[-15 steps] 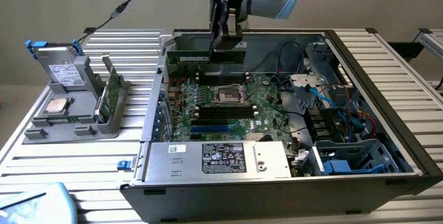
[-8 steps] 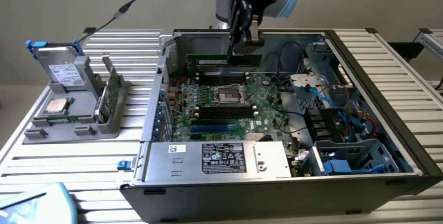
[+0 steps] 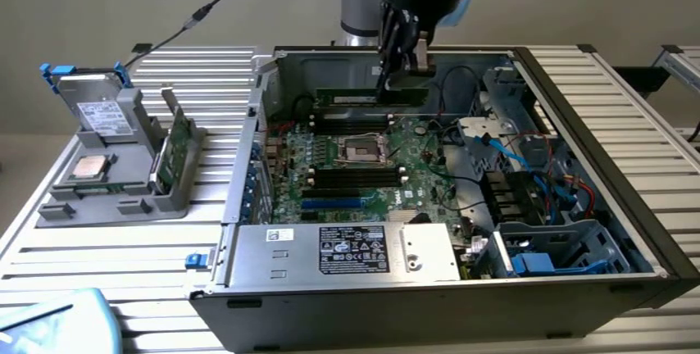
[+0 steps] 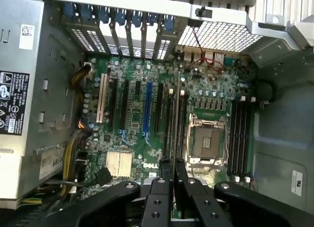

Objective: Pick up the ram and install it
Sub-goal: 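Pick up the ram and move it above insertion slot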

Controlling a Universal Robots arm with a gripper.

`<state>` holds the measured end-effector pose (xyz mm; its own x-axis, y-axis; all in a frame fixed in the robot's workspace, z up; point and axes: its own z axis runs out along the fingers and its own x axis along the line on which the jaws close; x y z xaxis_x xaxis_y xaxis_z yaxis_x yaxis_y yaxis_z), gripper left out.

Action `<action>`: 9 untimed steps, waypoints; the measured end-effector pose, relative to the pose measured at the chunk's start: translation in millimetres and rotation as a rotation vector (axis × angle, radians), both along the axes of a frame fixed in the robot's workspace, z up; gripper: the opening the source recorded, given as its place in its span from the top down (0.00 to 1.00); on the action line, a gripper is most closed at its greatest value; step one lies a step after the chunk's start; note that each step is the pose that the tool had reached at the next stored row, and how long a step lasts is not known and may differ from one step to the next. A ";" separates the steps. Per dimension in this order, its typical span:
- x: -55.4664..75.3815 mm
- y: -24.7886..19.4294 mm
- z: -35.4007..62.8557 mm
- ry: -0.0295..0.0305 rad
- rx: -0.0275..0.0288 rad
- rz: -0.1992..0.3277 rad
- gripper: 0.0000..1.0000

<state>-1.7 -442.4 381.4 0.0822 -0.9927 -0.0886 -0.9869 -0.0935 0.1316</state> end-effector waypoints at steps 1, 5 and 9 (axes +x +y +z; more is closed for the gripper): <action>0.2 1.9 -1.8 0.0003 -0.0001 0.000 0.86; 0.2 8.2 -8.2 0.0021 -0.0029 -0.001 0.86; 0.3 10.5 -13.3 0.0025 -0.0099 -0.005 0.86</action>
